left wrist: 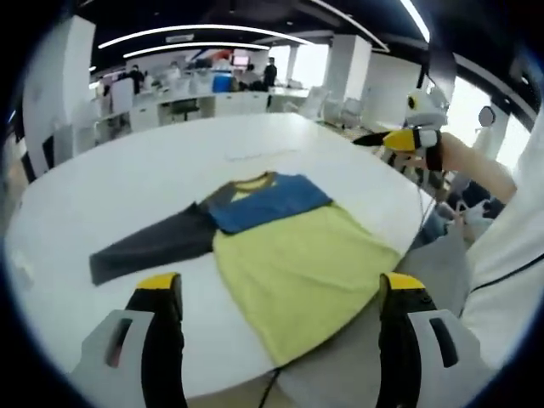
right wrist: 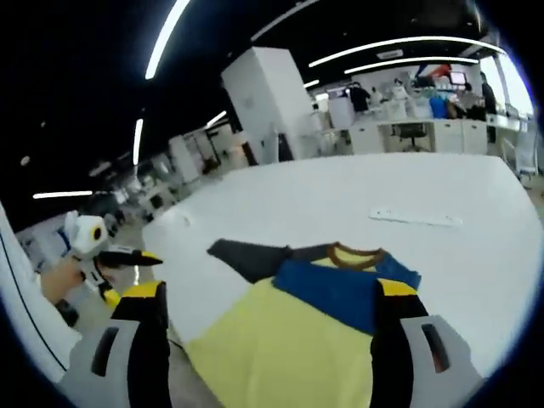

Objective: Fold the garment on the visible template until the final outline fits inside the template.

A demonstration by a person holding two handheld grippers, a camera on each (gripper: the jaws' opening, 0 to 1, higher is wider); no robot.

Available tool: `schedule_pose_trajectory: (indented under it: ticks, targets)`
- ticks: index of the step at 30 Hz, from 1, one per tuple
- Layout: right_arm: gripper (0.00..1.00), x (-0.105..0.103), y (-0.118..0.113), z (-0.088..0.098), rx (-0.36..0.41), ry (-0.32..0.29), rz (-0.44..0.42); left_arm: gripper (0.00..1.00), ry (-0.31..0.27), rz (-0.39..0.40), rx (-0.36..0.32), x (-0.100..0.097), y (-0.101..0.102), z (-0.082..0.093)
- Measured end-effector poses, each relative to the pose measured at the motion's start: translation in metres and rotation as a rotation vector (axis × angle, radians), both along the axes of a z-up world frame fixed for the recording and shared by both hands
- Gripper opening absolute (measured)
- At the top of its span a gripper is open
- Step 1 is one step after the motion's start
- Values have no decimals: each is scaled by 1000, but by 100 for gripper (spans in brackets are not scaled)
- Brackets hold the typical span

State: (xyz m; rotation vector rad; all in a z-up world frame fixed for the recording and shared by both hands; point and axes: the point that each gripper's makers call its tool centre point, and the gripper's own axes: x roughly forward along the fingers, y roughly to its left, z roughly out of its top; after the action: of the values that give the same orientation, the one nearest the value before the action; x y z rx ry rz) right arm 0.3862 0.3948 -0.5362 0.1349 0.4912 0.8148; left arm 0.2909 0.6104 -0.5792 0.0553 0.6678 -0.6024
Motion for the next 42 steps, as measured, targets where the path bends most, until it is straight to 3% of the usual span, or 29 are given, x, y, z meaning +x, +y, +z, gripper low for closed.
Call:
schedule_pose_trajectory:
  ticks: [10, 21, 34, 42]
  targets:
    - [100, -27, -38, 7, -42, -40, -54, 93, -7, 5, 0, -10, -2, 6]
    - [100, -55, -73, 4, -5, -42, -151, 93, -7, 8, 8, -17, -1, 9]
    - [100, -82, -91, -15, -12, -17, -199, 93, -13, -1, 30, -19, 0, 17]
    - [100, -84, -99, -22, 17, 0, -231, 93, -18, 5, 46, -18, 7, 21]
